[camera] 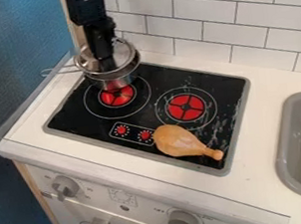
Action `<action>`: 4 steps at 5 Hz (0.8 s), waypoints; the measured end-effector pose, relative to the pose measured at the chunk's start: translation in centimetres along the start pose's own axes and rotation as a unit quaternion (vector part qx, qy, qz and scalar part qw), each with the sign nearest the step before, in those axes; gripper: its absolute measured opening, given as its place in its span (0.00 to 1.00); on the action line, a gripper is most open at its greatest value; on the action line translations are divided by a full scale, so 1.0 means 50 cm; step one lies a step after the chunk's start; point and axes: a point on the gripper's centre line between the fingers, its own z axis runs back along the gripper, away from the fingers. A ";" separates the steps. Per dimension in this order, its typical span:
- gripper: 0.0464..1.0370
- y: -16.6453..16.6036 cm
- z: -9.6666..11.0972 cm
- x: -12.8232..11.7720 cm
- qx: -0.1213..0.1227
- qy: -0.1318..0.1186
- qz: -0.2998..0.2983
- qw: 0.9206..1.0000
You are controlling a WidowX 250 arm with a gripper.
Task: Cover the silver pot with the silver lid
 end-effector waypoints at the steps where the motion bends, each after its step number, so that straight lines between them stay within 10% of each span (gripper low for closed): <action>1: 0.24 -0.006 -0.012 -0.008 0.004 -0.003 -0.001 1.000; 4: 0.31 -0.016 -0.030 -0.018 0.013 -0.015 -0.003 1.000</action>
